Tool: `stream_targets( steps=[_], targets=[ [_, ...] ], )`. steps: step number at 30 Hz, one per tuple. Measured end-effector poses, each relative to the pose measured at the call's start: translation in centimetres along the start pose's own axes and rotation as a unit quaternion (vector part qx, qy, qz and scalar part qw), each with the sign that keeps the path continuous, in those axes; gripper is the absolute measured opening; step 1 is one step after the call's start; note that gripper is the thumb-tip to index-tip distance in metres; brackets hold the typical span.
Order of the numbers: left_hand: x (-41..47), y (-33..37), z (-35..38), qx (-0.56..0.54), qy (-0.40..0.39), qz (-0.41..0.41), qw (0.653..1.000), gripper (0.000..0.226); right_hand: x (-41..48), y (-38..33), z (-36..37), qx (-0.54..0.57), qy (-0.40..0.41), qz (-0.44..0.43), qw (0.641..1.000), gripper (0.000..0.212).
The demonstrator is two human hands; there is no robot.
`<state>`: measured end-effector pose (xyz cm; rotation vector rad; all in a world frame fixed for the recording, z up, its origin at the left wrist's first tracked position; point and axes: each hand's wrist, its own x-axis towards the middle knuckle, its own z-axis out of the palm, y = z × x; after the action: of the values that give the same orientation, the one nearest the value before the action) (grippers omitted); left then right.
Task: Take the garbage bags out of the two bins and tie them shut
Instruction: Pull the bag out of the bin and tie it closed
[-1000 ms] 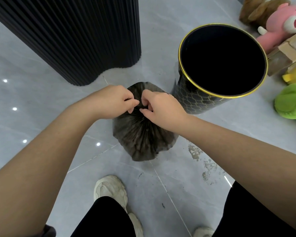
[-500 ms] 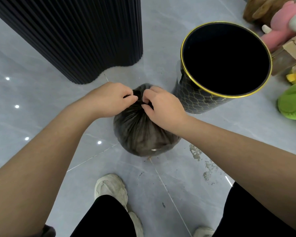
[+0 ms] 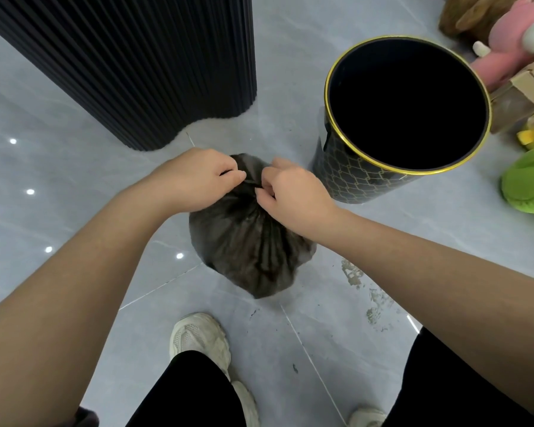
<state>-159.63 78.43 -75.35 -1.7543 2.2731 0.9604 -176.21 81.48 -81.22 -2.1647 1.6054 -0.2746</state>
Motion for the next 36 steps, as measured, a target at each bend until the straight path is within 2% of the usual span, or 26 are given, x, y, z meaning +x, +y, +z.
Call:
stream_targets(
  steps=[5,8,10,12,16,23,28,31,36],
  targets=[
    [0.10,-0.10,-0.15,-0.004,0.010,-0.002,1.000,0.045,0.18,-0.13,0.05,0.072,-0.003,-0.009,0.997,0.008],
    [-0.09,-0.40,-0.12,-0.007,0.011,-0.010,1.000,0.045,0.21,0.15,0.29,0.034,-0.003,-0.004,0.999,0.017],
    [-0.28,-0.47,-0.02,-0.011,0.006,-0.012,1.000,0.044,0.06,0.33,0.45,-0.022,0.017,-0.031,0.999,0.023],
    [-0.30,-0.33,0.15,-0.010,-0.001,-0.009,1.000,0.044,-0.10,0.41,0.31,-0.023,0.031,-0.055,0.998,0.023],
    [-0.12,-0.10,0.17,-0.014,-0.009,-0.006,1.000,0.044,0.05,0.45,0.21,0.003,0.000,-0.020,1.000,0.008],
    [-0.34,-0.78,-0.02,-0.015,0.011,-0.015,1.000,0.044,0.30,0.38,0.61,0.003,-0.004,0.002,1.000,0.018],
    [-0.57,-0.80,0.10,-0.052,0.035,-0.026,0.998,0.037,0.28,0.41,0.46,0.069,0.009,-0.053,0.996,0.019],
    [-0.38,-0.71,-0.12,-0.083,0.043,-0.044,0.995,0.031,0.31,0.26,0.25,0.107,-0.007,-0.045,0.993,0.021],
    [-0.01,-0.91,0.00,-0.083,0.053,-0.070,0.993,0.019,0.20,0.11,0.40,0.088,-0.042,-0.033,0.995,0.012]
  ],
)
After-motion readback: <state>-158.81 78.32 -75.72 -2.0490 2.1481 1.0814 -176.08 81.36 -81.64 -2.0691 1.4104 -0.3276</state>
